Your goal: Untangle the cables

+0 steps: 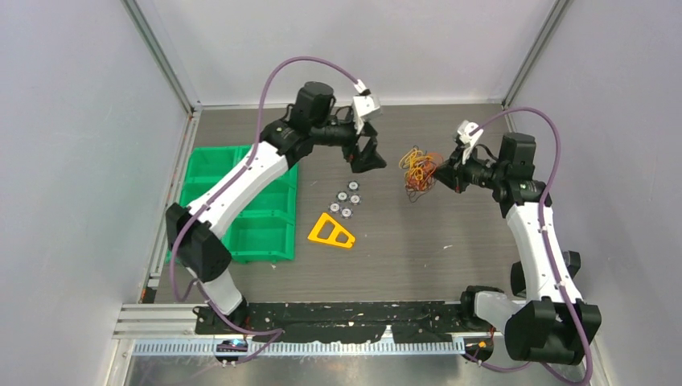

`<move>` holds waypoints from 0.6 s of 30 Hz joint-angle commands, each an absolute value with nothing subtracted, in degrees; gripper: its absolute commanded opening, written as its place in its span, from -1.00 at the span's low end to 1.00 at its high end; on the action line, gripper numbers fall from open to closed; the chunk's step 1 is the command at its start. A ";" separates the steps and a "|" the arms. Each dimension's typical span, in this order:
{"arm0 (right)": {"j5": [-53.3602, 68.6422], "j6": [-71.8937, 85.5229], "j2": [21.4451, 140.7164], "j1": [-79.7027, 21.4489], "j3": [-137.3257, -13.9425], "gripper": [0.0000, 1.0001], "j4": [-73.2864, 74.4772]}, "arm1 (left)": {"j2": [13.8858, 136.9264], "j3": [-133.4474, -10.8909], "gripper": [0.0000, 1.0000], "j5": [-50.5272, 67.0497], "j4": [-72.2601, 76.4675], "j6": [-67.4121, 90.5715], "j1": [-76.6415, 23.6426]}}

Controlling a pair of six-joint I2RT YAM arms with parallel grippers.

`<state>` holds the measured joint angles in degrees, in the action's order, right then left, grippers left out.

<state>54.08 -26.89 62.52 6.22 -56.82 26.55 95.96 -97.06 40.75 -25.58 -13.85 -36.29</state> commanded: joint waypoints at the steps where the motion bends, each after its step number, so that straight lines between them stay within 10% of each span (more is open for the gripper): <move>1: 52.61 -32.84 59.17 2.35 -56.95 -0.89 26.91 | 102.59 -103.83 0.77 43.62 -23.40 -10.07 -40.39; 6: 51.63 -31.88 57.74 0.02 -56.84 -0.89 25.71 | 106.15 -103.67 0.55 47.04 -23.82 -14.45 -45.06; 11: 47.66 -32.87 56.39 0.44 -56.79 -0.89 27.03 | 106.72 -104.29 -0.96 45.56 -29.50 -17.95 -44.11; 18: 43.84 -39.02 61.83 15.68 -61.10 -0.89 37.12 | 96.98 -90.29 -1.00 39.42 -30.73 -21.53 -33.27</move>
<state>47.62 -34.06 58.50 8.67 -56.82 31.99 103.33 -94.35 43.05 -27.24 -17.02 -39.81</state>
